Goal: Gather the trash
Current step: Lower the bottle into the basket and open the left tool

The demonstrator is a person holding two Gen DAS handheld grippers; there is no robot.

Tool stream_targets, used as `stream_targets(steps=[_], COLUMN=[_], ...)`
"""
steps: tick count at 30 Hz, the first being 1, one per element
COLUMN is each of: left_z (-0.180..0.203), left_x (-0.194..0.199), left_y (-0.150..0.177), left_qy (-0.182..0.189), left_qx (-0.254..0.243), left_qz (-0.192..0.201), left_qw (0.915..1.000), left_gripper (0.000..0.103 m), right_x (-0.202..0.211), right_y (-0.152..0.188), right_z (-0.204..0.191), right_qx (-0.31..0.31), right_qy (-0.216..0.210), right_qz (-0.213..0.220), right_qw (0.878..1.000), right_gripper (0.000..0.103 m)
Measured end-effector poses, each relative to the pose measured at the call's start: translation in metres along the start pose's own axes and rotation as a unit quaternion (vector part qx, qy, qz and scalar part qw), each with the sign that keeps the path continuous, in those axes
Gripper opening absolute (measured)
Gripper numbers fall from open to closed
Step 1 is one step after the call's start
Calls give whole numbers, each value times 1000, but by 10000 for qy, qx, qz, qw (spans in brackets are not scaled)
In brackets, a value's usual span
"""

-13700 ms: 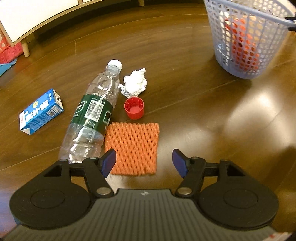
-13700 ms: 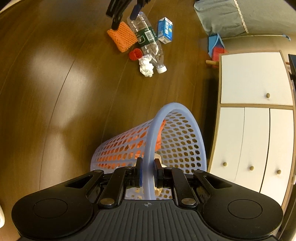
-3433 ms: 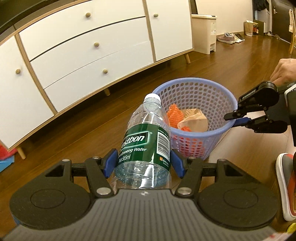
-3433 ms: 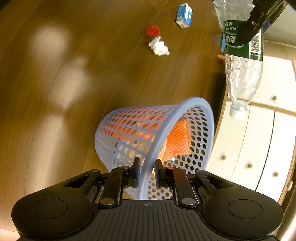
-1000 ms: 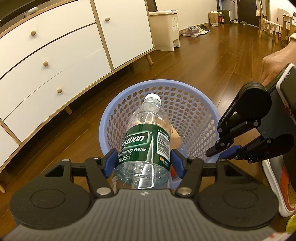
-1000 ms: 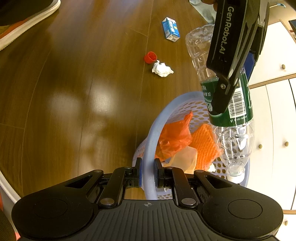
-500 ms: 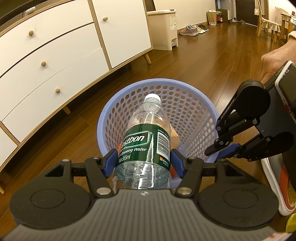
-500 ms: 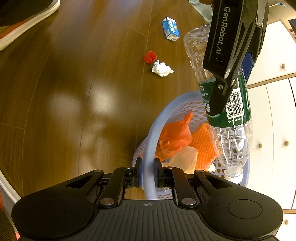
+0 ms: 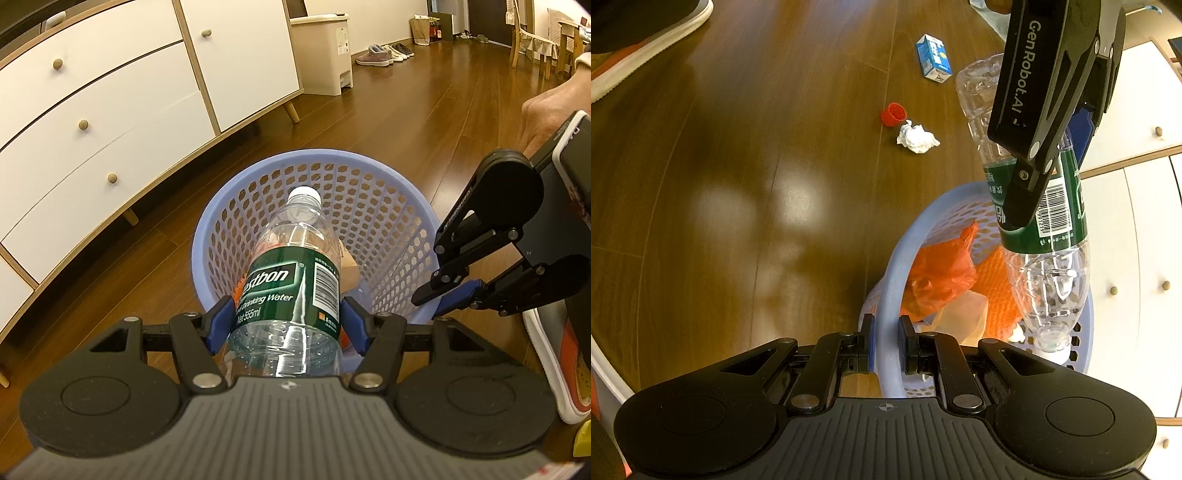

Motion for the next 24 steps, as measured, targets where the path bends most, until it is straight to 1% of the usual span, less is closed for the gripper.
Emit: stream_targets(steps=[4, 7, 10, 13, 19, 24], left_z=[0, -1, -2, -4, -5, -1], left_x=[-1, -5, -10, -13, -18, -23], left_y=[0, 1, 2, 1, -4, -8], left_qy=[6, 37, -67, -147, -255, -332], left_qx=[0, 14, -14, -7, 0, -201], left_qz=[-29, -163, -322, -396, -474, -513], left_qw=[10000, 9999, 9995, 9991, 9986, 9979], left_gripper=[59, 59, 59, 59, 59, 59], right_x=[0, 0, 1, 0, 1, 1], right_y=[0, 0, 0, 0, 1, 1], right_z=[0, 0, 0, 0, 0, 0], right_qx=[-2, 2, 7, 2, -1, -17], right_qy=[6, -4, -7, -3, -12, -8], right_qz=[-1, 2, 7, 11, 18, 22], right_qw=[10000, 10000, 10000, 10000, 10000, 10000], right_gripper=[9, 9, 9, 9, 9, 9])
Point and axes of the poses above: each gripper's, at about its wrist camera, not at the fingertips, and x roughly against the way its jaws point, z to its right, y to its underside, the point moved 4 cm from there along -x, roughly the way its jaws point, and after that the axes turned 10 degrees about y, right-handed, at the moved point
